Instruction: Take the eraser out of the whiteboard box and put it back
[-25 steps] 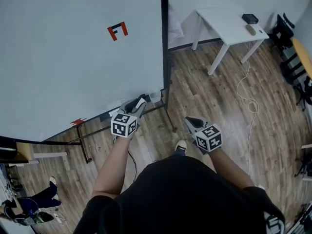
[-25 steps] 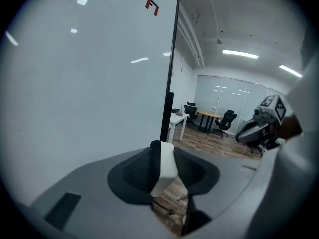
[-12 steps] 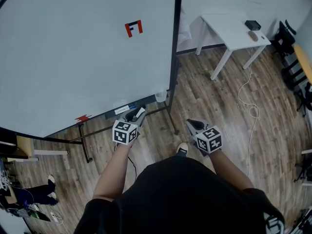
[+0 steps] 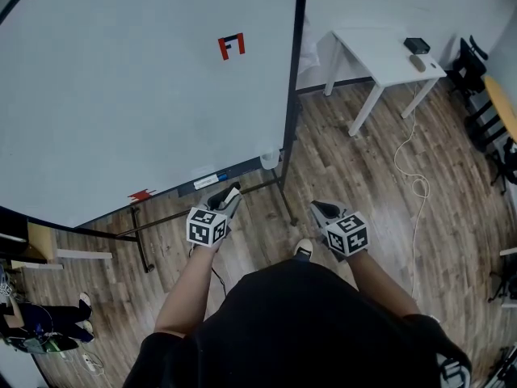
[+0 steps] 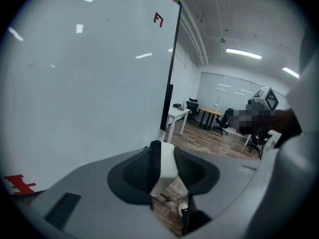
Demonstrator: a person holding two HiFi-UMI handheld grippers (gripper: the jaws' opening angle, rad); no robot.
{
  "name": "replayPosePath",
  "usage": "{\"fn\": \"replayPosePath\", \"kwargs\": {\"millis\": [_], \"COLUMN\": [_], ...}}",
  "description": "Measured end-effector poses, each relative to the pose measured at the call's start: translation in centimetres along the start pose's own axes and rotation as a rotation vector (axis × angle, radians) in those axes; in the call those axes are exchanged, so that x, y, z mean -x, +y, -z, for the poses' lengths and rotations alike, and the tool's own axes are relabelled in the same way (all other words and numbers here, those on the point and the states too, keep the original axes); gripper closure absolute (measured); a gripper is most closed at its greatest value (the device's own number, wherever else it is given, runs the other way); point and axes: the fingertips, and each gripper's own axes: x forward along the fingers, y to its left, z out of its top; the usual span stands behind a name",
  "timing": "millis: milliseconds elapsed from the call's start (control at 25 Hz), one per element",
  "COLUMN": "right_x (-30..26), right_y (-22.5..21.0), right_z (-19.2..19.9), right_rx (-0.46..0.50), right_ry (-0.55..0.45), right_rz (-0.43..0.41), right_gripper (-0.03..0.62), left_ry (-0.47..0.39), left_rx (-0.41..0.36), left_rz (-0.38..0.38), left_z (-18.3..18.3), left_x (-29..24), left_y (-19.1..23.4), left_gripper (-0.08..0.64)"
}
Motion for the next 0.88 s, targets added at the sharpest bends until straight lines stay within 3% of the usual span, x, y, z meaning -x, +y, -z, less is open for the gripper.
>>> {"fn": "replayPosePath", "kwargs": {"millis": [880], "right_x": [0.8], "right_y": [0.3], "right_z": [1.6], "right_rx": [-0.021], "right_ry": [0.018], "right_rz": [0.013], "right_gripper": [0.598], "left_ry": [0.0], "left_rx": [0.011], "left_rz": [0.017], "left_z": [0.5], "left_x": [0.9], "left_y": [-0.3], "left_gripper": [0.408]}}
